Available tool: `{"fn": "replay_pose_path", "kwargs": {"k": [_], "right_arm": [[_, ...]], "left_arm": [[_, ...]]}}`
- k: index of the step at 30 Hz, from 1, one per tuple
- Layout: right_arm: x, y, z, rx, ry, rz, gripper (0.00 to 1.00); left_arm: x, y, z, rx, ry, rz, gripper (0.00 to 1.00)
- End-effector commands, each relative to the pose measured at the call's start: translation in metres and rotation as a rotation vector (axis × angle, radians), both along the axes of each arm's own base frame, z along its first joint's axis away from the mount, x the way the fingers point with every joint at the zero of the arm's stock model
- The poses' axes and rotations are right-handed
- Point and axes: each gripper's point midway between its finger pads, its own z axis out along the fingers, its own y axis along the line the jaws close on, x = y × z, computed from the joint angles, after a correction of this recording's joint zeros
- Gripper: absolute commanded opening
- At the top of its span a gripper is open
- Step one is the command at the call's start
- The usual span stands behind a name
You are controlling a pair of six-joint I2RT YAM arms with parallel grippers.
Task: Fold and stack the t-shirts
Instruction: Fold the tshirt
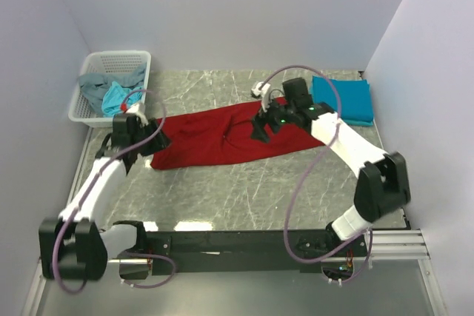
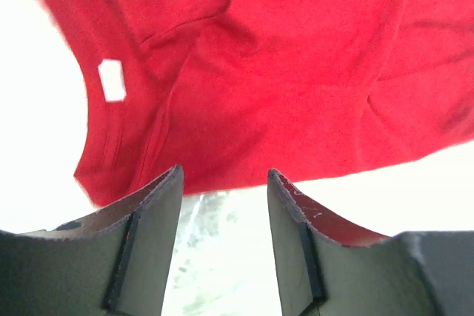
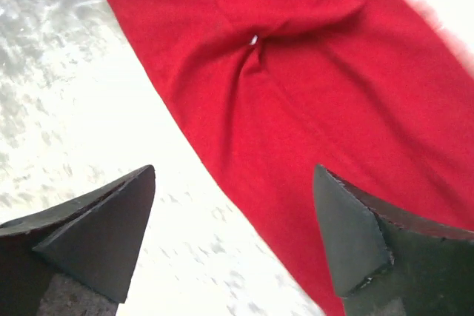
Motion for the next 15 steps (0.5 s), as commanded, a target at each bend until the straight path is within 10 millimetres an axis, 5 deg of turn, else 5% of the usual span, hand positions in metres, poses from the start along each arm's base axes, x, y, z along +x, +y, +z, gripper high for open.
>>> {"fn": "replay_pose_path", "kwargs": {"k": [1, 2, 5, 15], "right_arm": [[0.012, -0.016, 0.019, -0.011, -0.162, 0.045, 0.9], [0.014, -0.015, 0.03, 0.008, -0.139, 0.065, 0.88], [0.0, -0.025, 0.017, 0.048, 0.009, 0.074, 0.87], [0.006, -0.032, 0.023, 0.094, 0.022, 0.045, 0.86]], "left_arm": [[-0.011, 0.012, -0.008, -0.134, -0.01, 0.248, 0.56], [-0.013, 0.014, -0.01, -0.141, -0.015, 0.27, 0.57], [-0.013, 0.026, -0.019, -0.103, -0.015, 0.301, 0.6], [0.008, 0.032, -0.05, -0.004, 0.124, 0.244, 0.48]]}}
